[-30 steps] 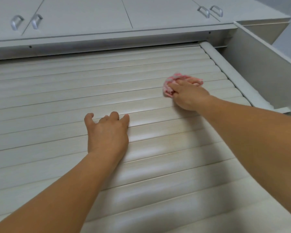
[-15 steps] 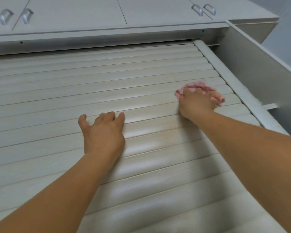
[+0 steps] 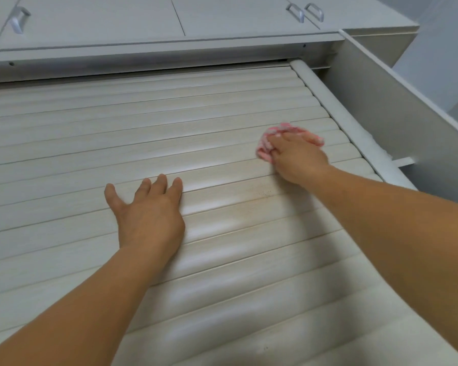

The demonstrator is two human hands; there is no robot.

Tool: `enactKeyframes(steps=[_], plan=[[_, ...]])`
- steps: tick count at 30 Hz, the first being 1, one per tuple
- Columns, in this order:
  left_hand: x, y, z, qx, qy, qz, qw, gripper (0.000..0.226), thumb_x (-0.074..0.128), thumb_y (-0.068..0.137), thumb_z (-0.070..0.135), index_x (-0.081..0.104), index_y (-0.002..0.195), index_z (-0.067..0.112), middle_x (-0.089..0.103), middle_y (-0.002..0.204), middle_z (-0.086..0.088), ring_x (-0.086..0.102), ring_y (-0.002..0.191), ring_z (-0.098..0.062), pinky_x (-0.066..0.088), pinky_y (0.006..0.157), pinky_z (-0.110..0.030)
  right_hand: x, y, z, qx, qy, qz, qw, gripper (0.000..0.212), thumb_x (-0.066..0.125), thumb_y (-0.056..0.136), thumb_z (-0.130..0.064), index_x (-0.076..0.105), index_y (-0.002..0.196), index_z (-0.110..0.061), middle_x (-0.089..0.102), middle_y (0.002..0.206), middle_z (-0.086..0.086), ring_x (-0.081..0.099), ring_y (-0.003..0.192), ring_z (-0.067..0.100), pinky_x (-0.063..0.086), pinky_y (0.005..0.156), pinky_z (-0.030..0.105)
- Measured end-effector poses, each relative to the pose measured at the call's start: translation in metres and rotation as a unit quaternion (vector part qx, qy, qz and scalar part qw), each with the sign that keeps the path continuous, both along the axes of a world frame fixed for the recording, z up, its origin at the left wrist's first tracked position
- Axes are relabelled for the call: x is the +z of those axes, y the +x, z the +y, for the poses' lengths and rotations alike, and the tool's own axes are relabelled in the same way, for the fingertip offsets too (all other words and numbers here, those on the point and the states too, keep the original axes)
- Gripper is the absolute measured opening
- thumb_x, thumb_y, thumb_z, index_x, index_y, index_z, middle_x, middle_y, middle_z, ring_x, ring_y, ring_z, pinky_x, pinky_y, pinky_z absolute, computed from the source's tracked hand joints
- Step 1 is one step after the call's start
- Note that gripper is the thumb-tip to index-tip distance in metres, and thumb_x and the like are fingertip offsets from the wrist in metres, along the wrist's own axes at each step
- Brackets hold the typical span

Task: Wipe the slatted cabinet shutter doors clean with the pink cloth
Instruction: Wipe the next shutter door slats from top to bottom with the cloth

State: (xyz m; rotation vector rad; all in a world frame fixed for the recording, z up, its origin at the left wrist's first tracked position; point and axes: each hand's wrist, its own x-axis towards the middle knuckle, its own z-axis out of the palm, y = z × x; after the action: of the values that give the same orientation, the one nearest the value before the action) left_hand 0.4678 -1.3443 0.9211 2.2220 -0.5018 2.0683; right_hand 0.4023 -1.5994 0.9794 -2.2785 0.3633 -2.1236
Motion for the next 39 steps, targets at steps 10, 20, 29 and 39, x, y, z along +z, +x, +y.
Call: enactKeyframes(steps=[10, 20, 29, 39], plan=[[-0.004, 0.002, 0.001, -0.019, 0.000, 0.012, 1.000, 0.068, 0.032, 0.086, 0.008, 0.012, 0.146, 0.032, 0.009, 0.156, 0.005, 0.008, 0.143, -0.017, -0.003, 0.107, -0.062, -0.038, -0.005, -0.012, -0.030, 0.127, -0.015, 0.991, 0.052, 0.016, 0.098, -0.040, 0.047, 0.135, -0.021, 0.041, 0.143, 0.014, 0.036, 0.131, 0.034, 0.031, 0.104, 0.052], [-0.017, 0.002, 0.013, -0.026, 0.031, 0.021, 0.999, 0.064, 0.029, 0.087, 0.007, 0.016, 0.144, 0.033, 0.006, 0.156, 0.005, 0.005, 0.143, -0.014, -0.007, 0.106, -0.063, -0.039, 0.023, 0.127, -0.044, -0.058, 0.047, 0.996, 0.046, 0.025, 0.098, -0.038, 0.045, 0.137, -0.022, 0.038, 0.145, 0.010, 0.033, 0.131, 0.038, 0.030, 0.104, 0.050], [-0.031, 0.000, 0.040, -0.042, 0.054, 0.011, 0.998, 0.064, 0.031, 0.087, 0.003, 0.020, 0.142, 0.033, 0.012, 0.154, 0.005, 0.007, 0.142, -0.014, -0.009, 0.108, -0.059, -0.041, -0.019, 0.061, -0.054, 0.033, 0.093, 0.994, 0.048, 0.022, 0.089, -0.050, 0.050, 0.123, -0.031, 0.038, 0.141, -0.001, 0.042, 0.124, 0.029, 0.031, 0.102, 0.054], [-0.047, 0.013, 0.080, -0.055, 0.063, 0.000, 0.997, 0.063, 0.034, 0.086, 0.003, 0.025, 0.142, 0.031, 0.015, 0.153, 0.005, 0.009, 0.142, -0.013, -0.011, 0.109, -0.053, -0.035, 0.019, 0.139, -0.022, -0.018, 0.067, 0.997, 0.044, 0.026, 0.098, -0.039, 0.039, 0.138, -0.026, 0.025, 0.152, 0.003, 0.023, 0.136, 0.037, 0.026, 0.105, 0.053]])
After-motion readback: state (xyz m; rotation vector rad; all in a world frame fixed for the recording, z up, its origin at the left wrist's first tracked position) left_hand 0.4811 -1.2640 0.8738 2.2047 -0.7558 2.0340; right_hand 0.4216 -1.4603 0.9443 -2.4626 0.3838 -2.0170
